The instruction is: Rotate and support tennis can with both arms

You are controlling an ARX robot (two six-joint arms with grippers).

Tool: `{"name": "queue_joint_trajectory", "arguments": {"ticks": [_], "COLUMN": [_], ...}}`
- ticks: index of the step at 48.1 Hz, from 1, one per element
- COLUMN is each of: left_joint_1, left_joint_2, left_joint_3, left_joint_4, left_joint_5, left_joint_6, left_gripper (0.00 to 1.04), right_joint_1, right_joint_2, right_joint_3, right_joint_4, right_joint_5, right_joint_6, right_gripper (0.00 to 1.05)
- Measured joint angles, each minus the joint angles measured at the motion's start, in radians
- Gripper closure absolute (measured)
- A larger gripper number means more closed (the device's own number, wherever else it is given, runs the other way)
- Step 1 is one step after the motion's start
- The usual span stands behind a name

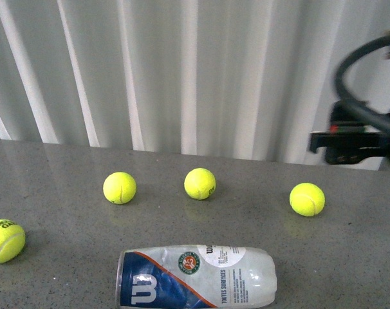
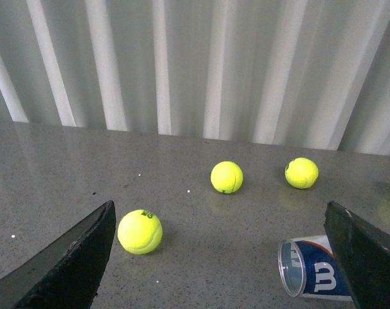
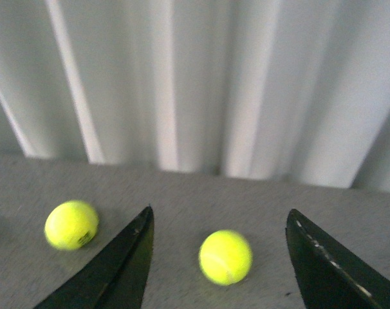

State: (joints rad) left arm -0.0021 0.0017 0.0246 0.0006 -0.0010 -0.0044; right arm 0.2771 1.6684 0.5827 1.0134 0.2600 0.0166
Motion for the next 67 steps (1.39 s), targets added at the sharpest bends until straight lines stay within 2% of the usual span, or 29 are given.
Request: {"name": "queue_joint_trajectory", "arguments": {"ticks": [3,7,10,14,24,34,36,40,67], "left_joint_1": [0.000,0.000,0.000,0.000,0.000,0.000,0.000,0.000,0.000], "left_joint_2": [0.000,0.000,0.000,0.000,0.000,0.000,0.000,0.000,0.000], "left_joint_3": [0.000,0.000,0.000,0.000,0.000,0.000,0.000,0.000,0.000], "left_joint_4": [0.000,0.000,0.000,0.000,0.000,0.000,0.000,0.000,0.000], "left_joint_5": [0.001,0.001,0.001,0.000,0.001,0.001,0.001,0.000,0.001], "left_joint_6": [0.000,0.000,0.000,0.000,0.000,0.000,0.000,0.000,0.000], "left_gripper": [0.07,0.07,0.07,0.07,0.07,0.07,0.07,0.07,0.07], "right_joint_1": [-0.030,-0.069,-0.081,-0.106,-0.170,-0.198,-0.239,-0.273,-0.275], "right_joint_2": [-0.061,-0.161,-0.193,-0.237,-0.436,-0.583,-0.634,-0.726,-1.194], "right_joint_3": [-0.065,-0.167,-0.211,-0.300,-0.443,-0.501,-0.516,-0.537,-0.578], "right_joint_4": [0.062,0.082,0.082,0.132,0.062,-0.030,-0.067,-0.135,-0.543], "right_joint_5": [-0.011,-0.048,-0.066,-0.101,-0.155,-0.183,-0.245,-0.253,-0.258], "right_joint_6": [-0.006,-0.011,-0.013,-0.014,-0.017,-0.017,-0.017,-0.017,-0.017], "right_gripper": [0.54,0.73,0.82,1.02,1.01,1.01,1.01,1.01,1.01]}}
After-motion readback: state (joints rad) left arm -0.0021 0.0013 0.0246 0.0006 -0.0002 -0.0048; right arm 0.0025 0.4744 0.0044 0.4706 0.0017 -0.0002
